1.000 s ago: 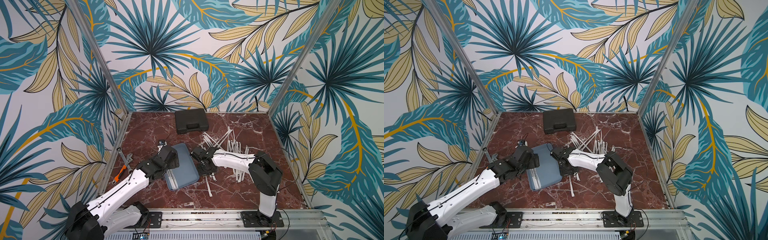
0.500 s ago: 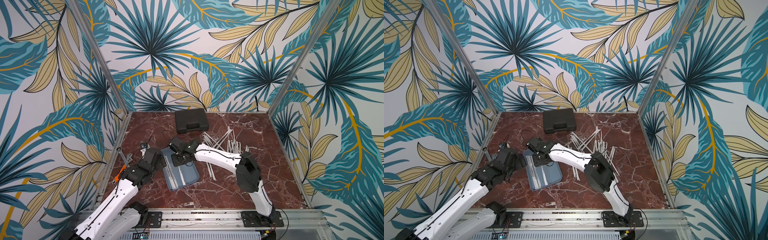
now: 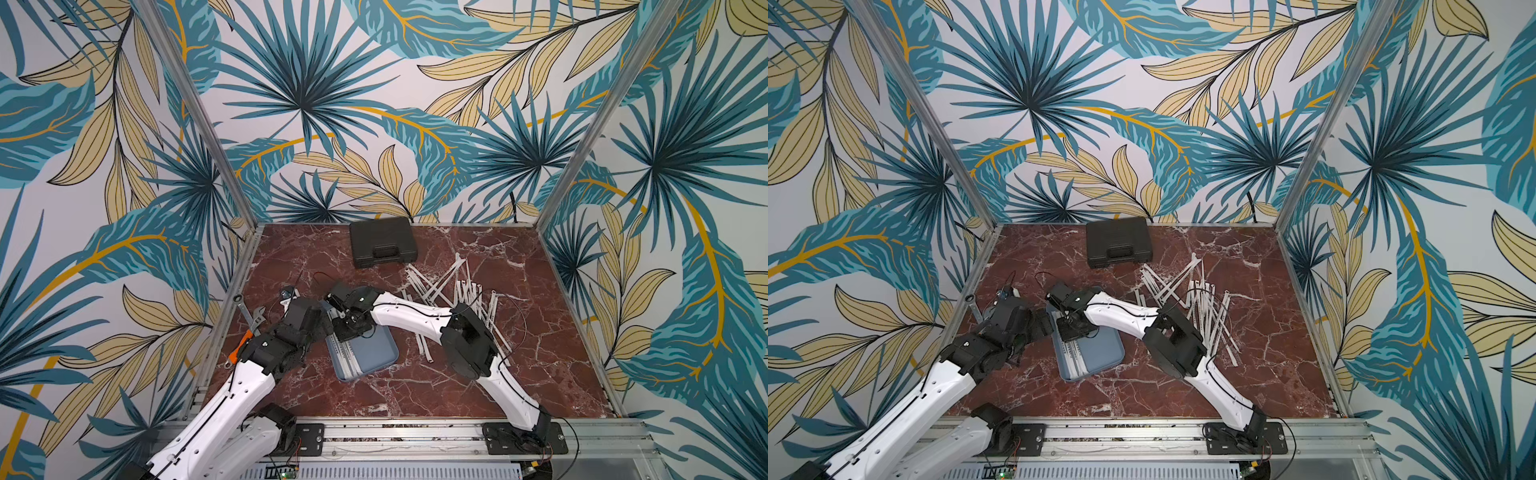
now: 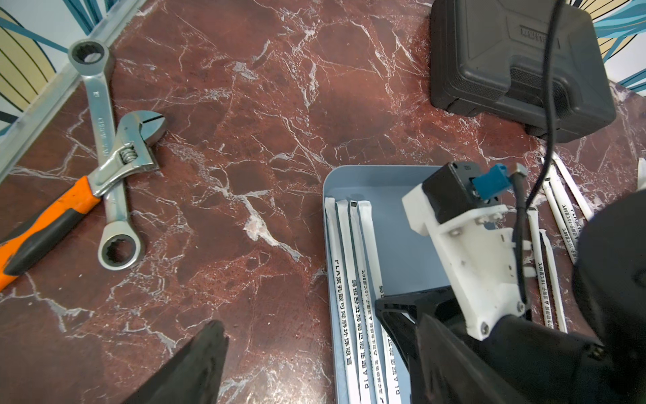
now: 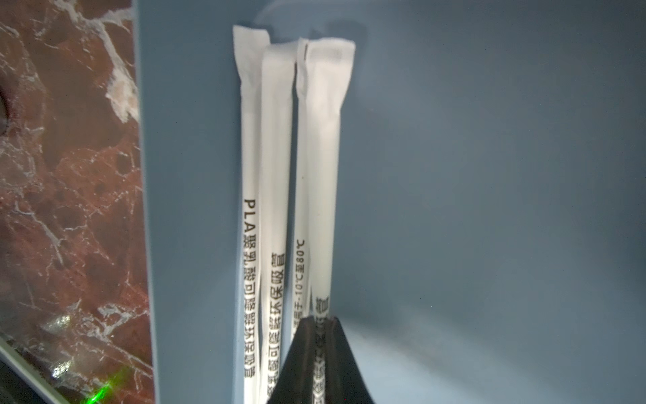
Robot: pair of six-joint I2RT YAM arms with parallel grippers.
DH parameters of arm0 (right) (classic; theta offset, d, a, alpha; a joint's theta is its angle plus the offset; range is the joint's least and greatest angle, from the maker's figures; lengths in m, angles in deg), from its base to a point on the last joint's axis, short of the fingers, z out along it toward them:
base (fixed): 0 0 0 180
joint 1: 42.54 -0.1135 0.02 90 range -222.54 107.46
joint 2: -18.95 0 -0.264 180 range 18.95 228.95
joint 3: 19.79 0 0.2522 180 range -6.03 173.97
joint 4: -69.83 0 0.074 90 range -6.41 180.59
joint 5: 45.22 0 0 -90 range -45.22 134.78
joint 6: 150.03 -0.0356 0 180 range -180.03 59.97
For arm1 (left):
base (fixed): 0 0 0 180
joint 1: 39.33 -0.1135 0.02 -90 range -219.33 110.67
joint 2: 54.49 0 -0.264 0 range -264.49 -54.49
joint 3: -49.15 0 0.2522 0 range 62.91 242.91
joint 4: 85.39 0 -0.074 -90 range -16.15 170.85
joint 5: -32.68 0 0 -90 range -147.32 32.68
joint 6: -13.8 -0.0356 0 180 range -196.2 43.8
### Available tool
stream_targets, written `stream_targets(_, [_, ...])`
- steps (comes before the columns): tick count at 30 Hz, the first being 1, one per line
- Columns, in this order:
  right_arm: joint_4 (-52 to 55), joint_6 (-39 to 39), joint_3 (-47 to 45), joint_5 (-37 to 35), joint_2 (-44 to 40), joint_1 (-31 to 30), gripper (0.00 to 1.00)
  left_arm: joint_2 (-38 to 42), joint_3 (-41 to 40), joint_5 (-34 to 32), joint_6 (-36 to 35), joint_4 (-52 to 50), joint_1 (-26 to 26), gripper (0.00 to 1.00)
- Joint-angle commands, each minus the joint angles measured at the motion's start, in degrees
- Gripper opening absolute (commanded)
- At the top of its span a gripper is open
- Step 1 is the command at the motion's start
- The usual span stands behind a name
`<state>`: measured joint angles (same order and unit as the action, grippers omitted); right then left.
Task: Put the straws into the storage box
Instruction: Place the straw in the storage box, then pick up the straw from the center of the board.
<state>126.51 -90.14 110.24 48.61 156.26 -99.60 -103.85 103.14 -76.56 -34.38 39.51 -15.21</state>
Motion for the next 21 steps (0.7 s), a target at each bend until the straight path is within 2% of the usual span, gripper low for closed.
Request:
stream_targets(1, [1.2,0.8,0.6,1.1,1.9,-0.2,0.12,-0.2,-1.1,0.6,0.0,1.0,-0.3,0.91])
stream_targets(4, [1.2,0.9,0.6,0.7,1.7,-0.2,0.15,-0.2,-1.1,0.8,0.0,1.3,-0.4,0.91])
stream_targets(8, [2.0,1.0,0.2,0.4,-0.9,-0.2,0.23,-0.3,-0.7,1.0,-0.6,1.1,-0.3,0.91])
stream_targets(12, [2.1,-0.7,-4.3,-0.4,-10.5,0.5,0.30,-0.4,2.4,0.1,-2.6,-0.9,-0.4,0.91])
stream_targets(16, [-0.6,-4.0,-17.7,-4.1,-22.7,4.4,0.31,-1.8,6.0,-0.8,-3.8,-3.0,0.4,0.89])
stream_targets(18, [-1.4,-4.8,-25.1,-8.5,-26.6,7.0,0.30,-4.6,7.2,-2.4,-3.9,-2.8,4.0,0.89])
stream_targets(21, [-1.0,-4.0,-33.0,-13.4,-28.6,10.6,0.27,-11.9,10.0,-5.7,-3.2,-1.8,12.7,0.89])
